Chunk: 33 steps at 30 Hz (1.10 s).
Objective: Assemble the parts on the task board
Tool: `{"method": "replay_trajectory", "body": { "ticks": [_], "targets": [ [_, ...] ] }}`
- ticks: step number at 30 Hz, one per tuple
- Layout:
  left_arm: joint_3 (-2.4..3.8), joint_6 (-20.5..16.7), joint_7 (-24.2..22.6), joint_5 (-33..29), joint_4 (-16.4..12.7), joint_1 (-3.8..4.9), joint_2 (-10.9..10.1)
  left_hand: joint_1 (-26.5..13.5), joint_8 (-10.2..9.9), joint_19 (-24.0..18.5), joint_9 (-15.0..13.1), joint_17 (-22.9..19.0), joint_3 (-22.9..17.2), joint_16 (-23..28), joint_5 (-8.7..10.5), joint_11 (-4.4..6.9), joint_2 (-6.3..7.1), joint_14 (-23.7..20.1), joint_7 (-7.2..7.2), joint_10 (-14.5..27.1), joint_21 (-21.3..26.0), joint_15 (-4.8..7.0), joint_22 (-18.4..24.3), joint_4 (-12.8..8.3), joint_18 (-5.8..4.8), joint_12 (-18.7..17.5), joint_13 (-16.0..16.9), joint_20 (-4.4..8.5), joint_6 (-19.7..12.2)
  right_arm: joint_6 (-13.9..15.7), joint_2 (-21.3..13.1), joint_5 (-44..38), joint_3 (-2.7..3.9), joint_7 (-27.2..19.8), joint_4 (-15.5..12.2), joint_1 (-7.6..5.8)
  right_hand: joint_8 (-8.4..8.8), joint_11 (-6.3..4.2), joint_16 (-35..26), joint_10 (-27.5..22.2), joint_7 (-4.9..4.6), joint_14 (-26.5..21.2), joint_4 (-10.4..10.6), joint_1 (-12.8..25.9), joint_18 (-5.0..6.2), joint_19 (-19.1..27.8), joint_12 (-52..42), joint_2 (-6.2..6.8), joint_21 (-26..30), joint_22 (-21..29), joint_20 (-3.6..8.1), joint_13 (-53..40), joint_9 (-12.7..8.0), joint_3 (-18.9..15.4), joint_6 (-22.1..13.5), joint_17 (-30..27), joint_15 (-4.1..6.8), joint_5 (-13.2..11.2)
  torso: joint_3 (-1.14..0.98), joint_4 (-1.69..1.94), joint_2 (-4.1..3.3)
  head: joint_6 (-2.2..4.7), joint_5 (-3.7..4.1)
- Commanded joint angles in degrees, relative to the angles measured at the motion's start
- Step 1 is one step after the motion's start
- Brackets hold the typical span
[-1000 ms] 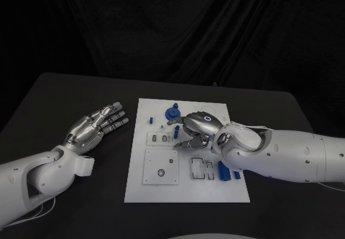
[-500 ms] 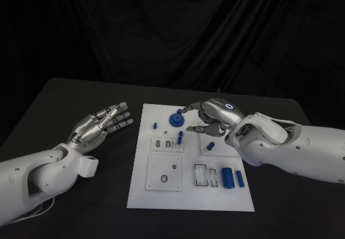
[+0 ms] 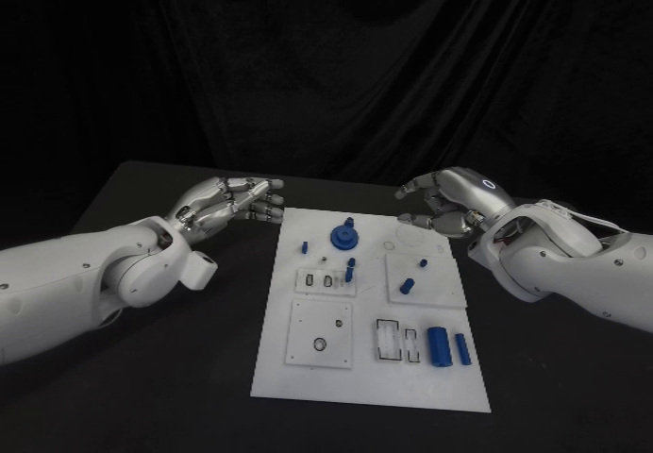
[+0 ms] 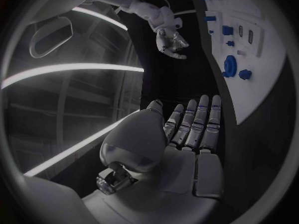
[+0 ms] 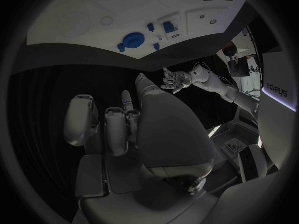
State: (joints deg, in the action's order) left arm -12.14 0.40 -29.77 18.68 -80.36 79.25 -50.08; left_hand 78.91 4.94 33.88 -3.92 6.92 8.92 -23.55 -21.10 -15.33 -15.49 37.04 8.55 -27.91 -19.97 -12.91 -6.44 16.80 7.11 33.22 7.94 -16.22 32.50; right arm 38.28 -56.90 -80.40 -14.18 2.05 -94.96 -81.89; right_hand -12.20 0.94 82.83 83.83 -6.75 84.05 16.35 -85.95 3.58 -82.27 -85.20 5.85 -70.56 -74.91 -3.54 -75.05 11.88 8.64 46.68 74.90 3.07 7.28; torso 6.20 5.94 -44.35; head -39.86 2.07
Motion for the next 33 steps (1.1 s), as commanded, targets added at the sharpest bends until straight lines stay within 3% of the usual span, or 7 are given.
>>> {"method": "replay_trajectory", "body": {
  "ticks": [1, 5, 11, 13, 15, 20, 33],
  "targets": [
    [0.05, -3.6, 7.0, 18.5, 1.0, 0.64, 2.2, -0.7, 0.8, 7.1, -0.3, 2.6, 2.0, -5.7, 3.99, 1.41, 0.77, 4.9, 0.68, -4.5, -3.1, 1.87, -1.2, -0.2, 2.06, 4.7, 3.0, 0.43, 2.9, 0.7, -0.4, 2.0, 0.01, 0.0, 0.7, 0.06, -0.48, 0.43, 0.0, 0.5, -0.07, 2.9, 0.1, 0.3, 0.41, -0.4, -0.2, -0.74, -0.4, -9.8, -0.12, -6.9, 0.0, 0.1, 1.2, 5.8, -0.58, 0.1, -1.12, -0.02, 1.92, -0.99, -0.71],
    [0.06, -5.8, 13.0, 34.0, 1.2, 1.07, 4.9, -0.9, 4.0, 16.6, -1.7, 8.1, 4.0, -16.3, 18.13, 6.08, 0.79, 13.3, 1.94, -13.8, -7.8, 5.95, -3.3, -0.3, 3.31, 12.3, 9.0, 2.78, 11.1, 0.1, -0.6, 2.2, 0.0, -0.1, 1.3, 0.32, -0.59, 0.65, 0.2, 0.8, -0.09, 3.0, 0.2, 0.8, 0.31, -0.7, -0.5, -0.77, -0.9, -9.9, -0.29, -7.2, 0.0, -0.2, 2.4, 6.1, -0.77, 0.6, -2.08, 0.0, 3.36, -2.05, -1.18],
    [0.07, -8.8, 20.5, 50.9, -0.2, 1.33, 7.8, -1.6, 8.9, 26.4, -3.7, 18.6, 5.3, -31.3, 18.1, 10.5, 2.93, 22.8, 0.33, -22.1, -16.8, 10.82, -8.7, -0.3, 3.21, 22.4, 18.7, 7.87, 17.3, -0.4, -1.1, 2.3, -0.01, -0.2, 1.8, 1.03, -0.37, 0.7, 0.3, 1.0, -0.05, 3.1, 0.2, 1.6, 0.26, -0.9, -0.6, -0.86, -1.2, -10.0, -0.38, -7.4, -0.2, -0.4, 3.1, 6.2, -0.82, 1.9, -3.02, -0.15, 4.43, -3.14, -1.41],
    [0.07, -9.5, 23.3, 54.4, -1.0, 1.38, 8.5, -3.3, 11.3, 28.3, -5.8, 44.8, 6.1, -49.3, 18.06, 11.76, 3.59, 34.4, -1.34, -36.2, -23.5, 12.27, -13.3, -0.3, 3.07, 37.6, 42.5, 9.58, 20.0, -0.5, -1.2, 2.3, -0.01, -0.2, 2.1, 1.29, -0.34, 0.74, 0.3, 1.1, -0.04, 3.1, 0.2, 1.7, 0.26, -0.9, -0.7, -0.92, -1.3, -10.0, -0.4, -7.5, -0.2, -0.5, 3.2, 6.3, -0.84, 2.1, -3.33, -0.18, 4.73, -3.66, -1.33],
    [0.07, -9.8, 26.6, 57.2, -1.8, 1.46, 9.2, -4.2, 13.3, 30.8, -8.9, 62.6, 6.1, -59.2, 18.07, 12.43, 4.14, 41.1, -1.74, -45.0, -37.9, 12.83, -30.3, -0.5, 0.88, 46.4, 59.2, 10.45, 20.5, -0.7, -1.2, 2.3, -0.01, -0.1, 2.4, 1.54, -0.34, 0.77, 0.4, 1.1, -0.03, 3.2, 0.2, 1.8, 0.25, -0.9, -0.7, -0.95, -1.3, -10.0, -0.41, -7.5, -0.2, -0.5, 3.4, 6.3, -0.86, 2.2, -3.61, -0.14, 5.03, -4.24, -1.27],
    [0.08, -10.1, 32.1, 59.9, -2.7, 1.77, 11.1, -5.3, 16.6, 41.2, -16.5, 83.1, 4.5, -66.5, 17.06, 13.08, 4.96, 53.0, -2.53, -62.1, -60.1, 13.5, -62.1, -0.5, -2.77, 56.8, 82.1, 10.93, 18.9, -1.4, -1.2, 2.4, -0.01, 0.3, 2.9, 2.04, -0.33, 0.81, 0.4, 1.1, -0.02, 3.2, 0.2, 1.8, 0.23, -1.0, -0.7, -0.98, -1.4, -10.1, -0.42, -7.5, -0.2, -0.5, 3.4, 6.4, -0.88, 2.3, -4.17, -0.06, 5.79, -5.73, -1.29],
    [0.09, -0.7, 45.1, 61.3, -2.5, 2.04, 16.7, -13.3, 28.9, 45.8, -39.2, 83.1, 4.1, -66.5, 15.83, 14.83, 3.39, 53.0, -4.39, -62.1, -65.0, 15.03, -71.7, -0.3, -4.16, 56.8, 82.1, 11.8, 15.3, -3.5, -0.5, 2.4, -0.01, 1.3, 4.0, 2.99, -0.21, 0.9, 0.3, 1.0, -0.05, 3.2, 0.2, 1.9, 0.26, -0.9, -0.6, -1.01, -1.2, -10.0, -0.45, -7.3, -0.3, -0.5, 3.5, 6.2, -0.93, 2.6, -4.94, -0.81, 6.22, -7.87, -2.94]
  ]
}}
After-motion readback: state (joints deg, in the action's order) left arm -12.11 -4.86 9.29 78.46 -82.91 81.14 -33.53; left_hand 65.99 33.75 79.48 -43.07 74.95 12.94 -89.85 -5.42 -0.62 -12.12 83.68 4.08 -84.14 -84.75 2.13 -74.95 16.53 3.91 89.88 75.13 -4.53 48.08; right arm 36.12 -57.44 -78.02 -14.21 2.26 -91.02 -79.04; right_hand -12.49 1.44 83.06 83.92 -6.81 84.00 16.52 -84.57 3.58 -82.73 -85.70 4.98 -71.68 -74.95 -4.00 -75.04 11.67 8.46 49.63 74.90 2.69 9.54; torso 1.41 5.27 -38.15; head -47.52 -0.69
